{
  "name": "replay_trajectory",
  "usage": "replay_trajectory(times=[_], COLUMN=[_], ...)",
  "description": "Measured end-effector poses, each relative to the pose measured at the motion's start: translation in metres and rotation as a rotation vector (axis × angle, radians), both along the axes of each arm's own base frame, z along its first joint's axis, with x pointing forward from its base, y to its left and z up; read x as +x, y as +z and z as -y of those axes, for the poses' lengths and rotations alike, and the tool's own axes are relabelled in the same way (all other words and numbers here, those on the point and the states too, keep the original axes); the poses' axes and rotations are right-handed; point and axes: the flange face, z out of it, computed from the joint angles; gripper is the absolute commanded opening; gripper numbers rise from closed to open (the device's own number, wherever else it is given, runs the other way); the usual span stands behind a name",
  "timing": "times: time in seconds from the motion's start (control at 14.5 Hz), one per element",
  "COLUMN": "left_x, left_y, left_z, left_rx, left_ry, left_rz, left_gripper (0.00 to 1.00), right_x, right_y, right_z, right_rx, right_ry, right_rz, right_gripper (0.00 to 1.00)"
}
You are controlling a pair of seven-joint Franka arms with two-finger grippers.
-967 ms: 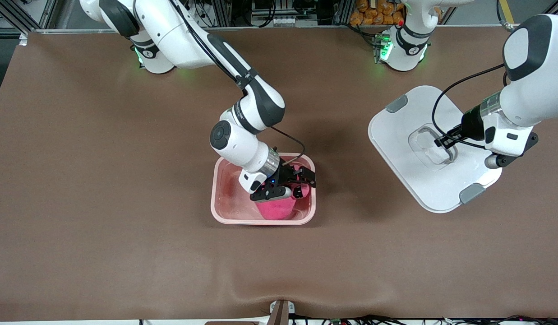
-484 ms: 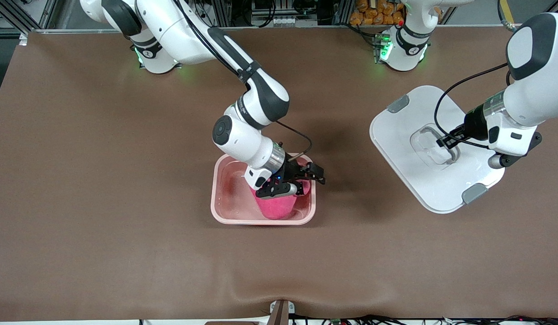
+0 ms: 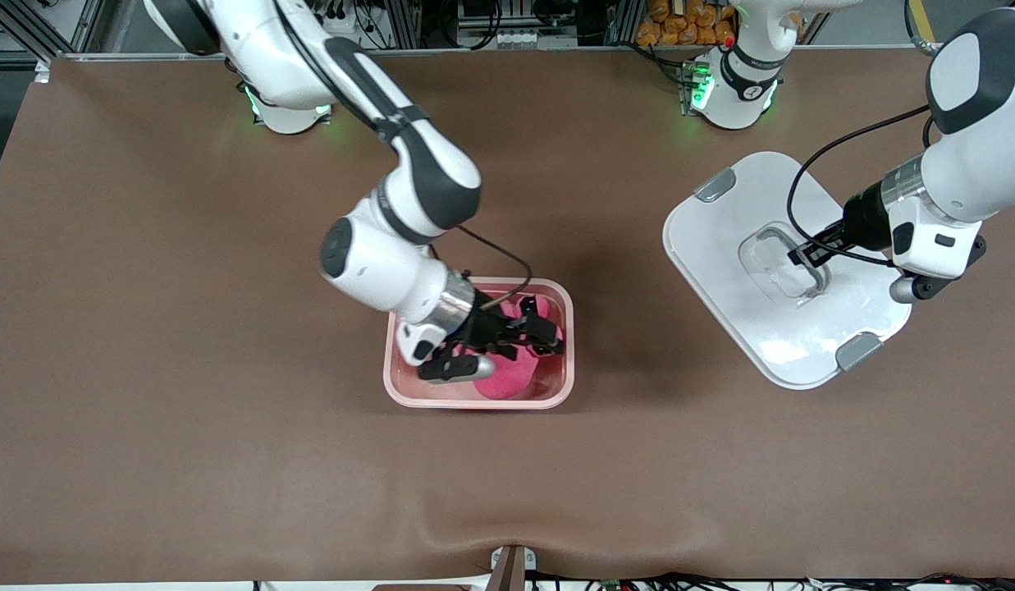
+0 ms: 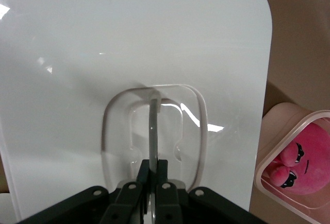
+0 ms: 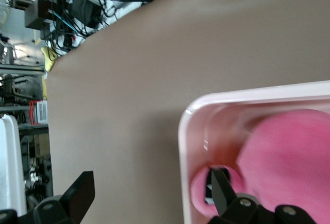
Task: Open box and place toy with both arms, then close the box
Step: 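Set the lid back on the tub with the left gripper while the right gripper retracts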
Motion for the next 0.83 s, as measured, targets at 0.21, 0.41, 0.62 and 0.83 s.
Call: replay_trajectory(times=[0.21,0.41,0.62,0.83], left_x=[-0.003,-0.004,0.003,0.005], left_y=[0.006,0.01,0.009,0.004], left_z=[0.025,0.069,0.104,0.139], left_rx=[-0.012,-0.013,-0.026,-0.043], left_ry=[0.062,0.147,0.239,0.334], left_rz=[-0.013,-0.034,-0.048,-0.043], left_gripper=[0.0,0.0,0.0,0.0], right_x=[0.008,-0.003,-0.022,-0.054], right_y=[0.022,0.04,0.051,0.065], right_z=[0.071,0.131,0.192,0.254], right_rx=[-0.015,-0.023,-0.032,-0.107], right_ry=[-0.011,-0.008,-0.008,0.051], right_rz=[-0.1,-0.169,-0.161,-0.175], right_gripper=[1.0,1.0,1.0,1.0])
